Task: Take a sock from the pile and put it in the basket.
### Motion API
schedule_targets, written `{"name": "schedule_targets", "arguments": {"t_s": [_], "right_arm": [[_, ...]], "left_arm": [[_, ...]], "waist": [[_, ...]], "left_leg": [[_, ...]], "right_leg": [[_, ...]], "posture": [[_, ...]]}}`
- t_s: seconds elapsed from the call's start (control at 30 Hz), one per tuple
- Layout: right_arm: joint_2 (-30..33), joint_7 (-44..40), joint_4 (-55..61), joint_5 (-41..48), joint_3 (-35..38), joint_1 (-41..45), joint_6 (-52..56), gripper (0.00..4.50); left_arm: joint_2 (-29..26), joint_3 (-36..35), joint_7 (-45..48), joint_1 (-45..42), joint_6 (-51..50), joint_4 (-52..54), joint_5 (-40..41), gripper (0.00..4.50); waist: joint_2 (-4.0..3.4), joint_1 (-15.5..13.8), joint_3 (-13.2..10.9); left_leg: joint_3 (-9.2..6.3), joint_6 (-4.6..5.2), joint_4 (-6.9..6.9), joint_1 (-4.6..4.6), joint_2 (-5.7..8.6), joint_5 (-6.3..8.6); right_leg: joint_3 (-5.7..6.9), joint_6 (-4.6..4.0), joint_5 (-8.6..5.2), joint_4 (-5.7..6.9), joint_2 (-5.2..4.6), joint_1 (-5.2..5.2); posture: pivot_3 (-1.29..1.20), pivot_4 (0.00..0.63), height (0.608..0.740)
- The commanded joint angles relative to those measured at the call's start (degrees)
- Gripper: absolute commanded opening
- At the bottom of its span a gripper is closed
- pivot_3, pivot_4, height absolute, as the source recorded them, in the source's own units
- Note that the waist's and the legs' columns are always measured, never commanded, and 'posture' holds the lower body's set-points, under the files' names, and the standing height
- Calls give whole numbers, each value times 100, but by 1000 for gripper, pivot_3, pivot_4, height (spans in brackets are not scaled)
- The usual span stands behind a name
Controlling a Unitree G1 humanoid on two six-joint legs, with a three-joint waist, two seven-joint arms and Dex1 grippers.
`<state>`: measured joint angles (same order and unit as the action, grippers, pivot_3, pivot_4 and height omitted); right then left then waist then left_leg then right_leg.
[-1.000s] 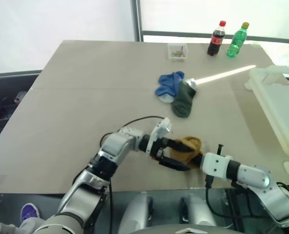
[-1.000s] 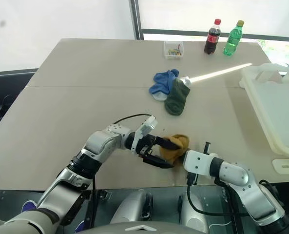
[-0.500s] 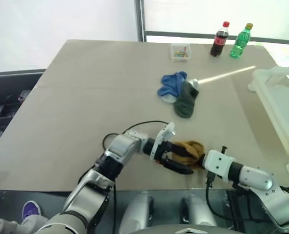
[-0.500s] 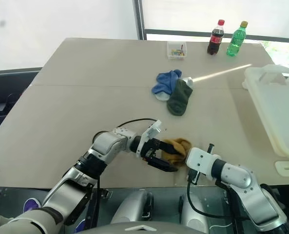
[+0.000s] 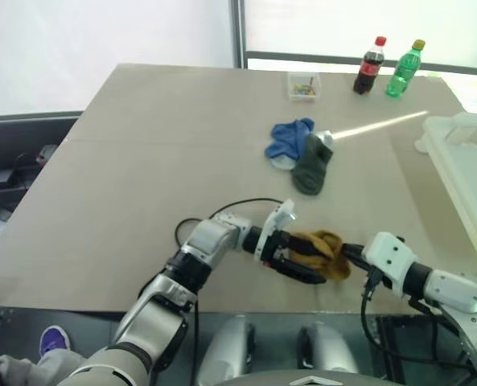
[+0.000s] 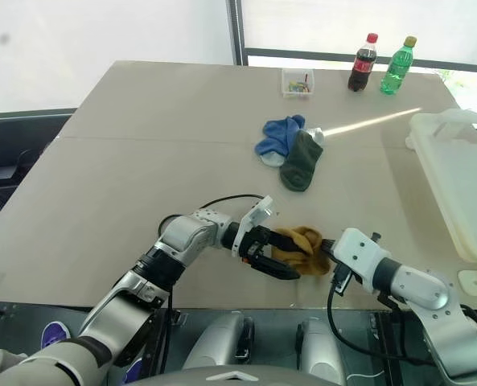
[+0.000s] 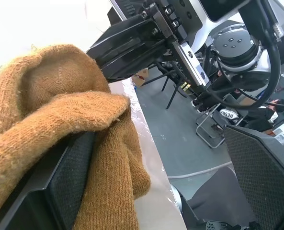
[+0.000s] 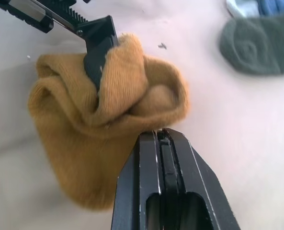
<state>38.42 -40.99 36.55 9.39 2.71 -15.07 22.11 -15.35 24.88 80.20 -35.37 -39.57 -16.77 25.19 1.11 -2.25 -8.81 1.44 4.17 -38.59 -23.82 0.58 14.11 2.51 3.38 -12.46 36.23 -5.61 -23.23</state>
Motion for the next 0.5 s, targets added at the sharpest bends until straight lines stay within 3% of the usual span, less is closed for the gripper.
{"name": "schedule_targets", "arguments": {"t_s": [0.03,0.17,0.33,0.5], "right_arm": [[-96,-52,539,771,497,70,320,98],[-201,-27,649,1048,29,478,588,1171],[-630,298,22,615,-756,1009,362,3395],[-853,456,-614,512,-703,1250,177,3395]], "left_arm": [[-38,-39,-286,126,-21,-125,-204,4500],[-22,-148,-359,163,-26,-75,-173,4500],[-21,-324,-439,256,41,129,-115,4500],[-318,-586,-291,551,417,835,22,4500]], "waist": [[-2,4,1],[-2,9,1],[-2,20,1],[-7,32,-4]], "left_leg": [[0,0,0,1,-1,0],[-1,0,0,3,-9,0],[-1,0,0,1,-10,0],[1,0,1,-6,-5,0]], "right_leg": [[0,0,0,0,0,0],[2,1,0,0,3,0],[2,0,0,0,4,-3],[-4,-2,1,-1,0,-8]], "posture": [[0,150,735],[0,150,735],[0,150,735],[0,150,735]]}}
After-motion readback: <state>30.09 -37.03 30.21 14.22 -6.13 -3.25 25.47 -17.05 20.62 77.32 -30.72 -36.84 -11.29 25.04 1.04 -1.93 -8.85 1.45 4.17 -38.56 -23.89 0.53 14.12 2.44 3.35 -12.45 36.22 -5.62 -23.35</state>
